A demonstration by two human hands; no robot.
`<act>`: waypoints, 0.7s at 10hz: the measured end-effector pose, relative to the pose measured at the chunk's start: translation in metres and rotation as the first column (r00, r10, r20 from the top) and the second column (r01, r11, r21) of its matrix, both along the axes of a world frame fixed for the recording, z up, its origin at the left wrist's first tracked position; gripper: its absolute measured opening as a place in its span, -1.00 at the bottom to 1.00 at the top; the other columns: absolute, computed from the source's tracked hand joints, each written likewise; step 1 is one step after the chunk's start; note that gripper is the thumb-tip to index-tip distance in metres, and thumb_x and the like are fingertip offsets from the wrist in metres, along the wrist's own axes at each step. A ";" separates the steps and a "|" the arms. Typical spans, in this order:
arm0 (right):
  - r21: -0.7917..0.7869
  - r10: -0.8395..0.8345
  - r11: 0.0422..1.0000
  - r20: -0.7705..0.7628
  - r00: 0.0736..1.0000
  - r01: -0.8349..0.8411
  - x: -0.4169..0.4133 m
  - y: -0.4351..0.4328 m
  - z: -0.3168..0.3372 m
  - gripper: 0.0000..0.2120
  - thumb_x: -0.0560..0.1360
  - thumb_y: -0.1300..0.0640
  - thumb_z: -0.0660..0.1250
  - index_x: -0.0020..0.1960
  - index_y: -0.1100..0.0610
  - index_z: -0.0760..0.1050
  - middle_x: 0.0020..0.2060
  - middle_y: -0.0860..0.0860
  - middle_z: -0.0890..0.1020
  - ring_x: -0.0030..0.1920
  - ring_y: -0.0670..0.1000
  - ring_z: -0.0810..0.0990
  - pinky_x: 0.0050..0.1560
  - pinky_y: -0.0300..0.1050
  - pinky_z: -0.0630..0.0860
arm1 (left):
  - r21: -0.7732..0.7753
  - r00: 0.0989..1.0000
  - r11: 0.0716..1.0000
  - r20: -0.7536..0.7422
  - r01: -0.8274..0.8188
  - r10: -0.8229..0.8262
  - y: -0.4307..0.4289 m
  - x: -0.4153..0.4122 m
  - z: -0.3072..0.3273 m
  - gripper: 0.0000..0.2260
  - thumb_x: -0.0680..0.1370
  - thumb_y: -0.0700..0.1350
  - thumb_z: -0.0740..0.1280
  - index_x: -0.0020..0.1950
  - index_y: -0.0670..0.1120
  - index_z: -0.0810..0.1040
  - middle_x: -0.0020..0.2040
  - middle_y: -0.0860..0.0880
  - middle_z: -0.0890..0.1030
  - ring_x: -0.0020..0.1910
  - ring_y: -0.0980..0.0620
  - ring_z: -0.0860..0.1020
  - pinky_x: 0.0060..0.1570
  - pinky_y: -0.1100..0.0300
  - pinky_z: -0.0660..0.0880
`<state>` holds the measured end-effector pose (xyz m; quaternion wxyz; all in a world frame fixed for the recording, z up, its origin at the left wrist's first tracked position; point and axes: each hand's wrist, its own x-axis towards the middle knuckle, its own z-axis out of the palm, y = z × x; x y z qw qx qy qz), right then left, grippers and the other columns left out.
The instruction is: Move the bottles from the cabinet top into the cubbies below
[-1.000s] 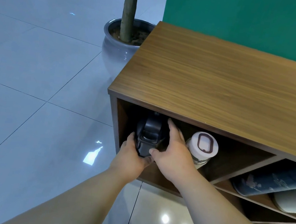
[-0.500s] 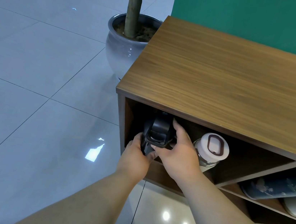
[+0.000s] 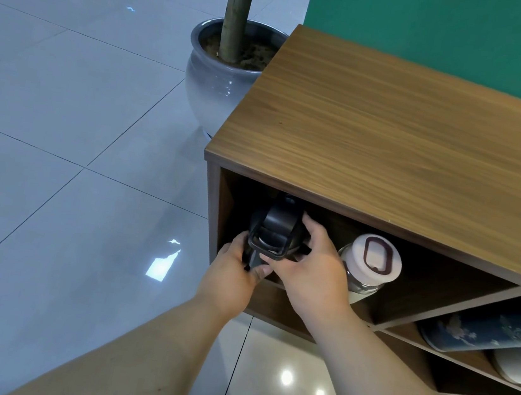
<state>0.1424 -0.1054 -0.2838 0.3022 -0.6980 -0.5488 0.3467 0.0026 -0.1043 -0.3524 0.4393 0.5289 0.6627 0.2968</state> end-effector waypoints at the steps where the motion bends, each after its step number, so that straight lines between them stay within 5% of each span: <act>1: 0.004 0.019 1.000 -0.008 1.000 -0.019 0.003 0.002 0.000 -0.05 0.28 -0.05 0.64 0.55 -0.25 0.24 0.38 -0.12 0.56 0.37 -0.03 0.55 0.38 0.07 0.52 | 0.005 1.000 1.000 0.007 -0.026 0.026 0.000 0.003 -0.001 -0.48 0.52 0.10 0.46 0.45 0.21 0.39 0.34 0.07 0.58 0.26 0.03 0.62 0.25 -0.10 0.60; 5: 0.006 0.075 0.997 0.013 0.997 -0.075 0.008 0.003 -0.001 -0.03 0.33 -0.05 0.61 0.57 -0.30 0.14 0.45 -0.13 0.49 0.44 0.00 0.48 0.42 0.09 0.48 | 0.013 0.998 0.999 -0.043 -0.053 0.054 0.000 0.007 -0.011 -0.44 0.54 0.13 0.45 0.50 0.13 0.36 0.38 0.05 0.54 0.24 0.02 0.62 0.21 -0.05 0.63; 7: -0.001 0.109 0.994 0.018 0.994 -0.109 0.007 -0.015 -0.001 0.10 0.41 0.01 0.60 0.62 -0.33 -0.11 0.61 -0.13 0.29 0.57 -0.01 0.33 0.48 0.08 0.43 | -0.066 0.998 0.997 -0.060 -0.030 0.026 -0.003 0.001 -0.014 0.00 0.16 0.45 0.31 0.56 0.11 0.30 0.42 0.05 0.56 0.31 0.00 0.60 0.27 -0.05 0.61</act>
